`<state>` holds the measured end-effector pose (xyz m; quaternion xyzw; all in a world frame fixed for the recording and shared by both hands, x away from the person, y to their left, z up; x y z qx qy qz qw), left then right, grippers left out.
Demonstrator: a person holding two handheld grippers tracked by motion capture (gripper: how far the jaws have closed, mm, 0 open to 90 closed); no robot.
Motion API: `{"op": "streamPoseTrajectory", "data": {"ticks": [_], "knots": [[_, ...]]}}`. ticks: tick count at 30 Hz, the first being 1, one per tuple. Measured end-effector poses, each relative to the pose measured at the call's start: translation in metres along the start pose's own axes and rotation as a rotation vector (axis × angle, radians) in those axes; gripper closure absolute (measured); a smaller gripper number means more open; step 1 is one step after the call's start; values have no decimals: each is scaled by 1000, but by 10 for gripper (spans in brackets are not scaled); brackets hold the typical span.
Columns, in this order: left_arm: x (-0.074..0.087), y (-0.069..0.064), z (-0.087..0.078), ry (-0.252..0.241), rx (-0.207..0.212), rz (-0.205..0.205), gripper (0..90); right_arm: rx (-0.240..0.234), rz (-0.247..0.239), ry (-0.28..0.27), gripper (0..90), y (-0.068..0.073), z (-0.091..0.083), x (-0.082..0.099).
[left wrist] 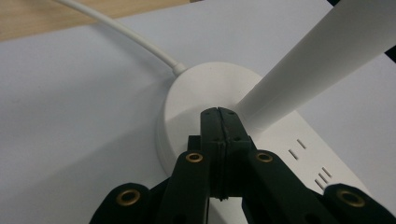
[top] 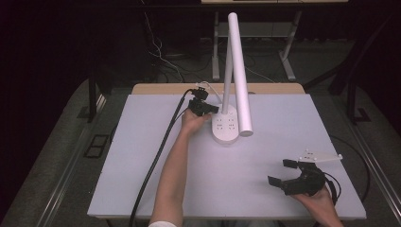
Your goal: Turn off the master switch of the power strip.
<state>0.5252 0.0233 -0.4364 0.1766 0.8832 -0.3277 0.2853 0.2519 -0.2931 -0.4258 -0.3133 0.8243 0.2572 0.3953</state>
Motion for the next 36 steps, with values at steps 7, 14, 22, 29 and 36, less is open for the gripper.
{"op": "streamPoseTrajectory", "data": {"ticks": [7, 14, 22, 29, 36], "knots": [[0, 0, 0, 3, -14, -29, 900, 4, 3, -3, 0, 0, -2, 0], [1, -3, 0, -2, -39, -19, 900, 5, 2, -12, 0, 1, -3, 0], [2, -5, 1, -7, -51, -36, 900, 12, 3, -21, 0, 1, -5, 0], [3, -3, -2, 22, -33, -27, 900, 16, 2, -22, 0, 0, -5, 0], [0, -1, -7, 27, -32, 11, 900, 13, 0, -16, 0, 1, -4, 0]]}}
Point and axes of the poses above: each handheld gripper's, and its own axes: z roughly forward along the jaws, x roughly out of its underside, y roughly to its left, the point moved 1 cm from there along z, roughly forward along the jaws, and after that the axes turned 8 degrees about -z, right-handed, at the moved point
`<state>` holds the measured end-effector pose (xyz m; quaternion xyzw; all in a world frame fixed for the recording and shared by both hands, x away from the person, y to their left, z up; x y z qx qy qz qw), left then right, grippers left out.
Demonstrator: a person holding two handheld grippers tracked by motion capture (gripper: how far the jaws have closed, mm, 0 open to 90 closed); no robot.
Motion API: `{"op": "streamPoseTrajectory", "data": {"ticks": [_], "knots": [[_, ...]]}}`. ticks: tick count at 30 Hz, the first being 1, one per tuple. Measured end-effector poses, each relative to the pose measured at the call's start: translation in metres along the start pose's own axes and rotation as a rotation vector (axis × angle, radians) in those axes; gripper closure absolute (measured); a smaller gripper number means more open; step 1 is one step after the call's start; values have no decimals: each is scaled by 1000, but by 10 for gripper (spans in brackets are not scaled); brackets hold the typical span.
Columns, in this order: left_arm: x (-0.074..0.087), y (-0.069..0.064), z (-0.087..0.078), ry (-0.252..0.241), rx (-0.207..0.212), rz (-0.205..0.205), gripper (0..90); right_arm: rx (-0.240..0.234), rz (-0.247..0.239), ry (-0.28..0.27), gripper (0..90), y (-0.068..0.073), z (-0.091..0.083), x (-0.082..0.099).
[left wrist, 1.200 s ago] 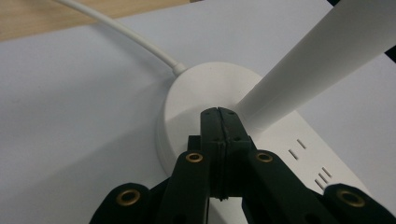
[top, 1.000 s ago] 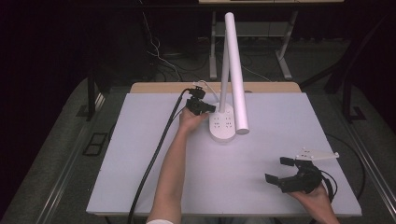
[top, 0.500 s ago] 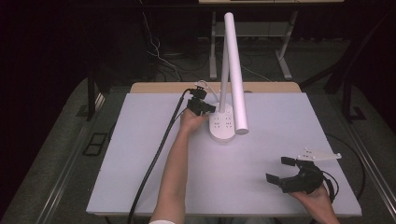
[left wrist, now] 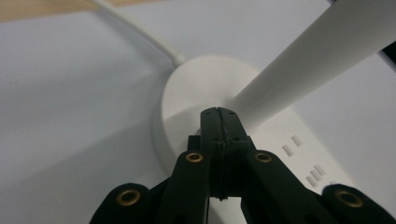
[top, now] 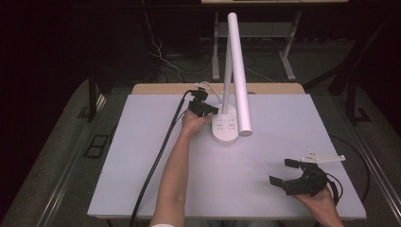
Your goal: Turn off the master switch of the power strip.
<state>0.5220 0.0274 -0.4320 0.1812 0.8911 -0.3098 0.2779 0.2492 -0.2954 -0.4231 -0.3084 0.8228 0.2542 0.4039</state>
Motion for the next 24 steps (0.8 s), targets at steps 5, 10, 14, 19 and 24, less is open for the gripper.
{"op": "streamPoseTrajectory", "data": {"ticks": [5, 10, 14, 19, 24], "knots": [[1, 7, -8, 1, -5, 2, 899, -1, 7, 2, 0, -3, 1, 0], [-1, 6, -17, -45, 19, 15, 897, 2, 0, 6, 0, -2, 2, 0], [-3, 2, -24, -62, 24, 38, 877, 2, 6, 7, 0, -2, 1, 0], [-9, -3, -40, -99, 25, 69, 872, 3, 5, 7, 0, -3, 1, 0], [-9, -10, -53, -122, 33, 81, 872, 6, 2, 7, 0, -3, 2, 1]]}}
Point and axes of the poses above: each handheld gripper's, and its own axes: z roughly forward along the jaws, x roughly out of its underside, y roughly to its left, the point moved 1 cm from there along z, roughly forward along the jaws, and after that the axes turned 8 degrees about -z, right-handed, at the moved point
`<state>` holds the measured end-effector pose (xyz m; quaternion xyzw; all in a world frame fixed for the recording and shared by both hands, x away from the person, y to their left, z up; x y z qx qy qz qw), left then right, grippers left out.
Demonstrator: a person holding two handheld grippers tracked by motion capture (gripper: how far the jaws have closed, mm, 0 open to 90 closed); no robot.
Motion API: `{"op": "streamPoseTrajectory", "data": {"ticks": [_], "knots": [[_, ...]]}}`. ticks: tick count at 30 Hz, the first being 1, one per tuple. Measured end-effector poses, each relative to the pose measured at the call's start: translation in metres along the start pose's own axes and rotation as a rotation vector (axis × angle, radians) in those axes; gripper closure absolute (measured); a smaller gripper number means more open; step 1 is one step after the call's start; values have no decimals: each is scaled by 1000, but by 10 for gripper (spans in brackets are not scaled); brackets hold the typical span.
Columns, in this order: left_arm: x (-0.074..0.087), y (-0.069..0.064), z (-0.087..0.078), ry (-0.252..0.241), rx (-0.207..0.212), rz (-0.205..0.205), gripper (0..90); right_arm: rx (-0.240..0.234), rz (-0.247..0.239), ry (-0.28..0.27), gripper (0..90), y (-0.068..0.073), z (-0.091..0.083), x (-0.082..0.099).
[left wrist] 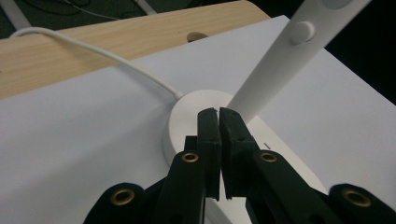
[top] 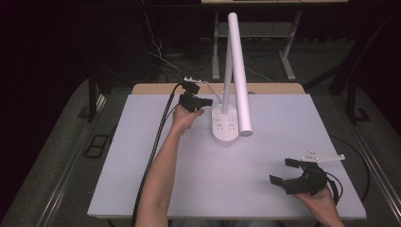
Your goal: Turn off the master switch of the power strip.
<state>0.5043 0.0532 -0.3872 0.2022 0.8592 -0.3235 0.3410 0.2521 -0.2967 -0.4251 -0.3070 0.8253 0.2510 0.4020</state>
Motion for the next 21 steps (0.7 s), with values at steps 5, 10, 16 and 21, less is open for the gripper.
{"op": "streamPoseTrajectory", "data": {"ticks": [5, 10, 16, 21], "knots": [[-2, -3, -17, -19, 0, 22, 841, 1, 2, 0, 0, 0, 0, 0], [-2, -2, -35, -34, -1, 28, 748, 3, 0, 1, 0, 1, 0, 0], [2, 3, -57, -49, 8, 23, 642, 5, -1, -1, 0, 1, 0, 0], [12, 6, -74, -69, 22, 18, 535, 7, 1, -3, 0, 1, -1, 0]]}}
Point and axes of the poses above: each handheld gripper's, and its own axes: z roughly forward along the jaws, x roughly out of its underside, y roughly to its left, the point moved 1 cm from there along z, roughly forward along the jaws, and after that the axes turned 8 degrees about -z, right-handed, at the moved point
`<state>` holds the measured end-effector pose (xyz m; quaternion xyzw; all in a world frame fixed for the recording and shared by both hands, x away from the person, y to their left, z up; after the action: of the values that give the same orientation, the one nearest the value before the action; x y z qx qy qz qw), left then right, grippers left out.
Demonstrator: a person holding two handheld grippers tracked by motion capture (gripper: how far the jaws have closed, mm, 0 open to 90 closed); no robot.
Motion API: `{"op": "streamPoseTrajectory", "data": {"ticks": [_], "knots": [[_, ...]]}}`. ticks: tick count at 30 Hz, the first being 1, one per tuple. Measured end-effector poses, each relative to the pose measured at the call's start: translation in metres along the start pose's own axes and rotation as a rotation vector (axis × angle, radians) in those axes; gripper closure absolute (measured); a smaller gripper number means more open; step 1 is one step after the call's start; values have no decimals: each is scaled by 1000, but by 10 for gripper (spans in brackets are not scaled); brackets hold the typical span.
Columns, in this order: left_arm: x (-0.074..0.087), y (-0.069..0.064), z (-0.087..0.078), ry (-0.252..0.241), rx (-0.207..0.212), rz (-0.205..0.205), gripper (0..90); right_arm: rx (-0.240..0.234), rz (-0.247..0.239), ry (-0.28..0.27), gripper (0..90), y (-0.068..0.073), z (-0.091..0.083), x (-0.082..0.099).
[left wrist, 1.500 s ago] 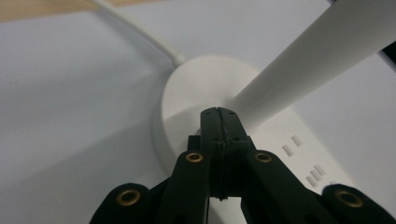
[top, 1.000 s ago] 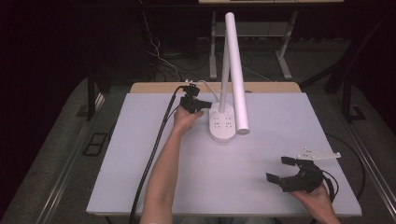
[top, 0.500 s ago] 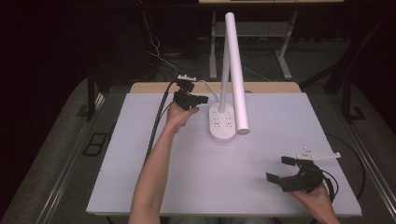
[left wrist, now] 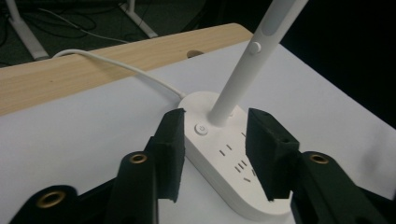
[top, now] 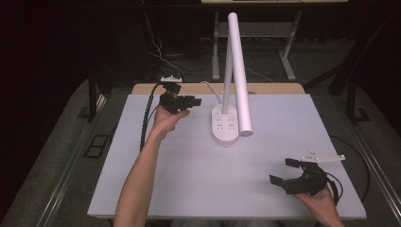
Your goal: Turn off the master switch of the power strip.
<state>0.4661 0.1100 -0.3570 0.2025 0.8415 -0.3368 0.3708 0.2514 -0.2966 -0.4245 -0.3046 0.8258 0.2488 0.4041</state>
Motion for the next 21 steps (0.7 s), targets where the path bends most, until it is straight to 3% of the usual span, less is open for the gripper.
{"op": "streamPoseTrajectory", "data": {"ticks": [6, 11, 14, 18, 21], "knots": [[13, 1, -23, 0, 10, 22, 281, 2, 0, 1, 0, 0, 0, 0], [27, -2, -41, -21, -4, 29, 144, 5, 4, -7, 0, 0, -1, 1], [34, -5, -51, -22, -23, 41, 110, 7, 5, -4, 0, -1, -1, 1], [43, -9, -63, -6, -9, 44, 13, 4, 2, 0, 0, -1, 0, 1], [48, -11, -69, 0, -4, 52, 0, 4, 0, 0, 0, -1, 0, 1]]}}
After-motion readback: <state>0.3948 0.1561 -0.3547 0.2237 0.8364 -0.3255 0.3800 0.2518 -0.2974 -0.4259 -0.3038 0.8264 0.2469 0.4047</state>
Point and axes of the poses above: each handheld gripper's, and its own axes: z roughly forward along the jaws, x roughly out of its underside, y roughly to its left, the point moved 1 cm from there along z, roughly forward along the jaws, and after that the axes turned 8 degrees about -z, right-handed, at the moved point
